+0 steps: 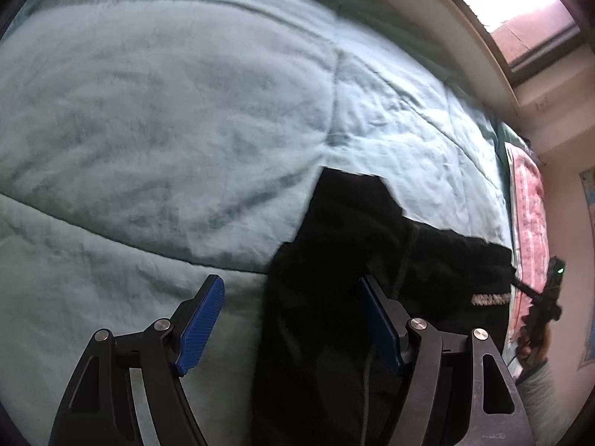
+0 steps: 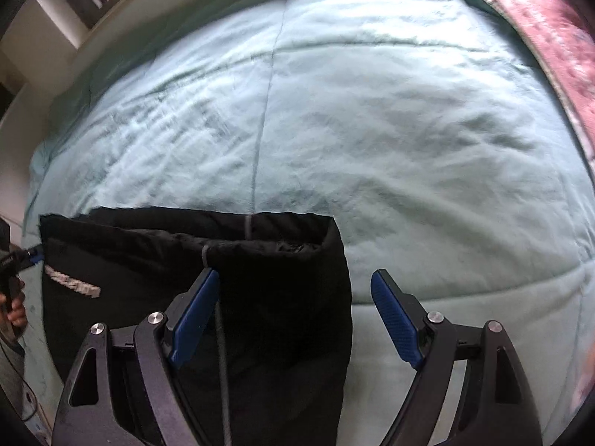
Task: Fold large clothes
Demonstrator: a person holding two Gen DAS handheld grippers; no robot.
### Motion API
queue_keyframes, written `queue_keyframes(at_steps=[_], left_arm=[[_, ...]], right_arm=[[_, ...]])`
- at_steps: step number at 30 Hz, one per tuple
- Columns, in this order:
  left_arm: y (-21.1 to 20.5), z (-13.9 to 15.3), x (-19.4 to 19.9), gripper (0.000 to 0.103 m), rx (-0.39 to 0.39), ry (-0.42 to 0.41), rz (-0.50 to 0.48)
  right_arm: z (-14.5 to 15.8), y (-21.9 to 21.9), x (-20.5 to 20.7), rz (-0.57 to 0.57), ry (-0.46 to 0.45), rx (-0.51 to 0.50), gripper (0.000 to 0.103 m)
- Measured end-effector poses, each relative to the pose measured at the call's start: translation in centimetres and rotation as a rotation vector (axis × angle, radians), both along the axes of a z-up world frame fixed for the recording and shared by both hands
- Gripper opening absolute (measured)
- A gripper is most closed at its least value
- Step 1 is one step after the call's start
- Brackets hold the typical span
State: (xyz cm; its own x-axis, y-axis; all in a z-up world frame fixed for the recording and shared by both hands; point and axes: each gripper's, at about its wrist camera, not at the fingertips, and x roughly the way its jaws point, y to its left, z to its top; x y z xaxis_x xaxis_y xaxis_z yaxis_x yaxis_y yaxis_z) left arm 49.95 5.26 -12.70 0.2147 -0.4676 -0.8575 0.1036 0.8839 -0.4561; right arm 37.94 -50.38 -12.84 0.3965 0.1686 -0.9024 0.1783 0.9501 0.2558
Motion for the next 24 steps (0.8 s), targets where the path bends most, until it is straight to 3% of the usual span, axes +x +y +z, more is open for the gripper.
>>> queue_keyframes(at_steps=[3,6,7,8,10,11,13,20,22,24], left_arm=[[0.3,-2.0,1.4,0.075,-0.132,0.065,0.009],[-0.2,-2.0,1.7,0.075,-0.253,0.055,0.005],[-0.6,-1.4,1.5,0.074,-0.249,0.030,0.002],[-0.8,-1.0,1.2,0.060,-0.228,0.014,-0.006],[-1.3,-0.2,0.3,0.030,-0.092,-0.019,-0.022],[-1.0,0.2,-0.1,0.024,-0.079,-0.030,-0.009],[-0.2,2.0,-1.3,0.016,-0.126,-0.072,0.026],[-1.7,10.8,-0.2,0.013,-0.065,-0.294,0.012],[-1.6,11.2,1.7,0.013,-0.028,-0.321,0.051],[-1.2,9.7,3.2,0.013,-0.004,-0.296,0.100]], right_arm=[[-2.5,0.0,1.5,0.011,0.046,0.058,0.083],[-3.8,0.4,2.1,0.027,0.070,0.119,0.055],[-3.3,0.9,1.9,0.031,0.050,0.067,0.043],[-2.8,1.3,1.7,0.036,0.038,0.030,0.037],[-1.4,2.3,0.8,0.044,0.012,-0.067,0.024],[-0.6,2.6,0.3,0.044,-0.006,-0.096,0.022],[1.4,3.0,-0.9,0.030,-0.048,-0.158,0.021],[9.1,3.4,-0.2,-0.022,-0.200,-0.274,0.019],[9.7,3.1,1.6,-0.041,-0.217,-0.284,0.019],[8.4,2.6,3.8,-0.057,-0.192,-0.259,0.019]])
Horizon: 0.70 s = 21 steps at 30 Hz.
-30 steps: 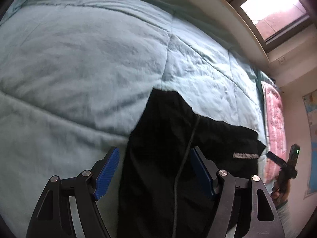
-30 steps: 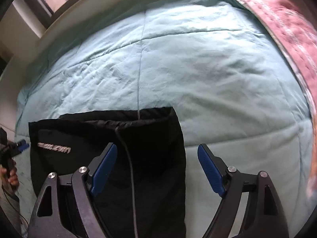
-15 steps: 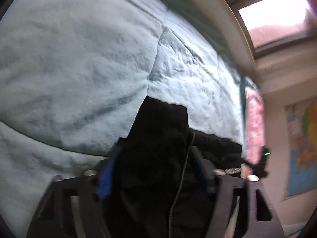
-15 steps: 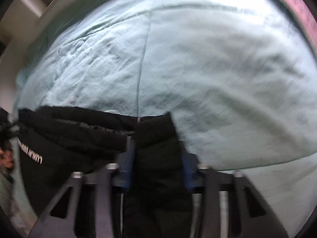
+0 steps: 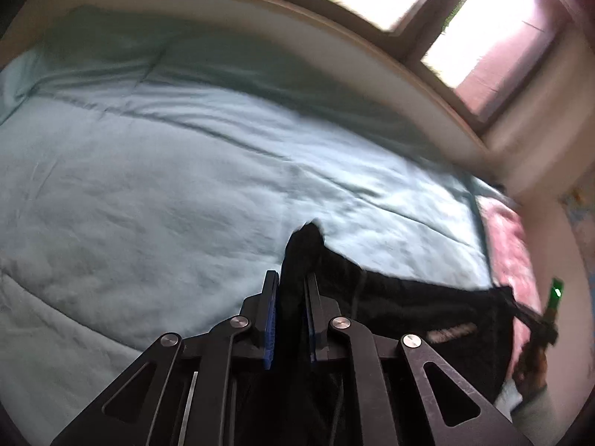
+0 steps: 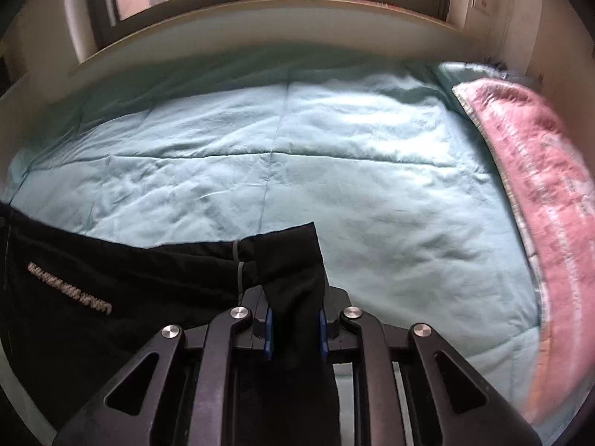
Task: Fold large clothes
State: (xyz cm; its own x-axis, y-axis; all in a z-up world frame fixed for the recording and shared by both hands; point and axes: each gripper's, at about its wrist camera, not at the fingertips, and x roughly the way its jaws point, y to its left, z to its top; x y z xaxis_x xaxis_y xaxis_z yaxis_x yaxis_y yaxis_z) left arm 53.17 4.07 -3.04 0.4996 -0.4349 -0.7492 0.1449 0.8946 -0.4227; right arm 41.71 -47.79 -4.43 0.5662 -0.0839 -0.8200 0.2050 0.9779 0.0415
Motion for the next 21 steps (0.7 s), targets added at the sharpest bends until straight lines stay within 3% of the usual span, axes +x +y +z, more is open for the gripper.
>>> queue_keyframes(at_steps=[4,7,9,12,14,18,19,20,21], left_arm=[[1.3,-8.0,3.6,0.008,0.073,0.158,0.124],[2.1,-11.7,4.6,0.008,0.033,0.258,0.145],[2.5,-12.4,4.4,0.008,0.028,0.273,0.139],[2.9,-10.7,3.4,0.009,0.022,0.231,0.111],[3.2,-8.9,2.7,0.010,0.034,0.213,0.085],[1.6,-4.6,-0.2,0.018,-0.002,0.172,0.008],[0.4,-2.9,-2.0,0.030,0.014,0.132,-0.029],[-0.5,-1.7,-3.4,0.049,0.026,0.106,-0.057],[-1.1,-1.0,-4.5,0.058,0.028,0.089,-0.078]], right_arm=[[-6.8,-0.2,3.3,-0.031,0.150,0.006,0.019],[-12.7,-0.3,3.8,-0.049,0.265,0.073,0.020],[-14.0,-0.5,3.2,-0.074,0.262,0.114,0.021],[-12.9,-1.4,2.9,-0.101,0.248,0.152,0.031],[-11.9,-1.9,2.6,-0.104,0.236,0.170,0.031],[-6.7,-2.0,0.4,-0.121,0.154,0.156,0.033],[-5.0,-1.7,-0.6,-0.119,0.126,0.158,0.039],[-3.8,-1.4,-1.4,-0.112,0.106,0.166,0.047],[-2.7,-0.9,-2.3,-0.102,0.095,0.185,0.066]])
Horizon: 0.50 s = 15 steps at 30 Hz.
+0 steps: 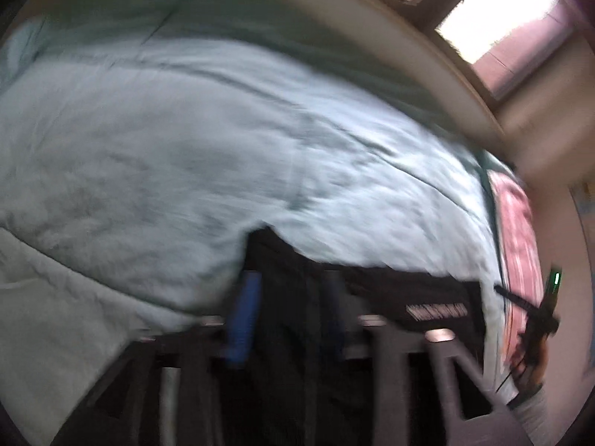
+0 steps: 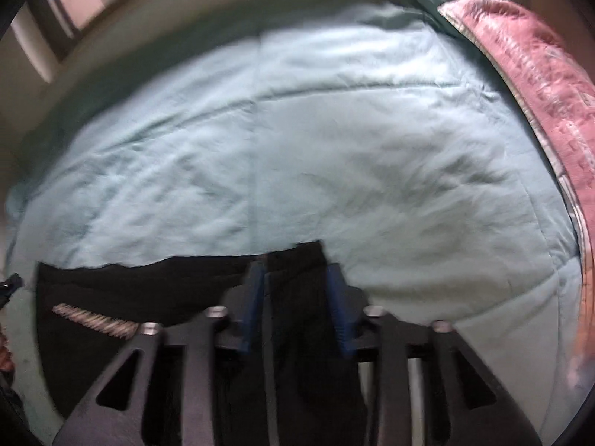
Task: Fold large clothes
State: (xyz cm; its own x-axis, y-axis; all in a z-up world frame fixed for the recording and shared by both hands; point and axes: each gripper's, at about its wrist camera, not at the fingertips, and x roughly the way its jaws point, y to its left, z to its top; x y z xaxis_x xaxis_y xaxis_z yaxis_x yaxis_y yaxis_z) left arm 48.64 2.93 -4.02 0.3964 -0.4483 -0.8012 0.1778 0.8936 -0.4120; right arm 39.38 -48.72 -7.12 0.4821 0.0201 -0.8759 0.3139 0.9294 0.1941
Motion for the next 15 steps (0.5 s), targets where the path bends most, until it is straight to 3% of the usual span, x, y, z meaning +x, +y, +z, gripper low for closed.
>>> queue_keyframes(at_steps=[1,5,8,11,15], left_arm=[[-1.2,0.8,-1.6,0.066,-0.008,-0.019,-0.033],[-6.5,0.9,-6.3,0.066,-0.032,0.038,-0.169],[-10.2,0.2,-9.7,0.066,0.030,0.044,-0.263],[-12.2,-1.5,-12.6,0.066,0.055,0.071,-0.311],[-13.3,-5.8,-13.9,0.065,0.085,0.136,-0.265]], right_arm=[[1.1,0.6,-1.4,0.010,-0.010,0.040,0.075],[2.7,4.3,-5.4,0.079,-0.033,0.104,0.076],[2.2,8.0,-7.7,0.134,0.002,0.116,0.076],[0.3,12.9,-9.5,0.207,0.086,0.028,0.076],[-2.9,17.0,-9.7,0.264,0.153,-0.094,0.075]])
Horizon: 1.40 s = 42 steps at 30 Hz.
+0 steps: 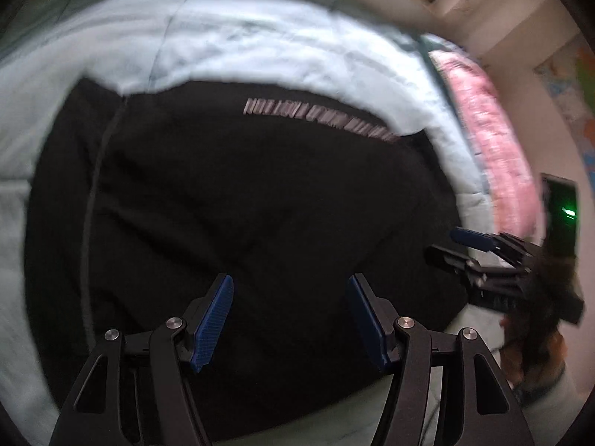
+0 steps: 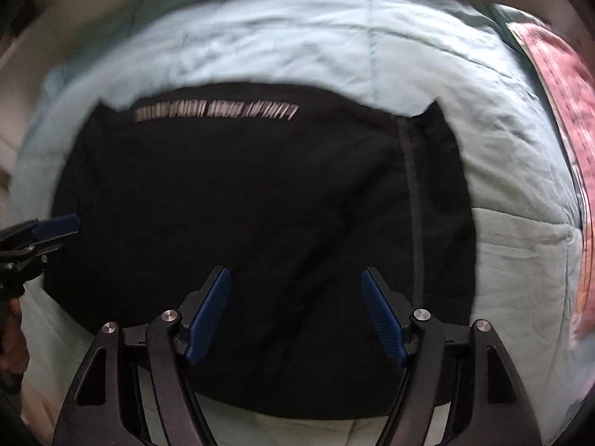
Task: Fold large clothes
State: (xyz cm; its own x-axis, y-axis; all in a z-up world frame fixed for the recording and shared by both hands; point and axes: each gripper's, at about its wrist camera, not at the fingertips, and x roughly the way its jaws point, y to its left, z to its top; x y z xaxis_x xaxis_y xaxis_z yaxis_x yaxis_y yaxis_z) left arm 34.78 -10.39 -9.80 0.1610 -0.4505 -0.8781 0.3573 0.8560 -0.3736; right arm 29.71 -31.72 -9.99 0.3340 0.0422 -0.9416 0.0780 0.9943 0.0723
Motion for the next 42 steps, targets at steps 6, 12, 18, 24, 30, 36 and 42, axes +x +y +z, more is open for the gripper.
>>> queue_keyframes(at_steps=[6,12,18,24,30,36,42], left_arm=[[-0.6,-5.0,1.8,0.065,0.046,0.057,0.061],[0.0,-2.9,1.8,0.066,0.003,0.080,0.064],[1.2,-0.4,5.8,0.066,-0.042,0.014,0.116],[0.3,-6.1,9.1,0.066,0.071,0.076,0.155],[0.0,-3.4,7.3,0.066,0.063,0.013,0.097],[4.1,1.2,2.1,0.066,-0.033,-0.025,0.001],[4.7,-2.8,-2.4,0.066,0.017,0.080,-0.012]], right_arm=[[-6.4,0.5,1.1,-0.030,0.036,0.074,0.081],[-4.8,0.3,1.7,-0.036,0.080,0.112,0.080],[0.4,-0.3,5.7,-0.060,-0.091,0.205,0.080],[-5.5,1.5,10.8,-0.037,0.021,0.111,0.086],[-3.8,1.1,9.2,-0.026,-0.018,0.129,0.082],[1.4,1.9,3.2,0.082,-0.081,0.157,0.080],[-1.8,4.2,-1.9,0.112,0.035,0.134,0.081]])
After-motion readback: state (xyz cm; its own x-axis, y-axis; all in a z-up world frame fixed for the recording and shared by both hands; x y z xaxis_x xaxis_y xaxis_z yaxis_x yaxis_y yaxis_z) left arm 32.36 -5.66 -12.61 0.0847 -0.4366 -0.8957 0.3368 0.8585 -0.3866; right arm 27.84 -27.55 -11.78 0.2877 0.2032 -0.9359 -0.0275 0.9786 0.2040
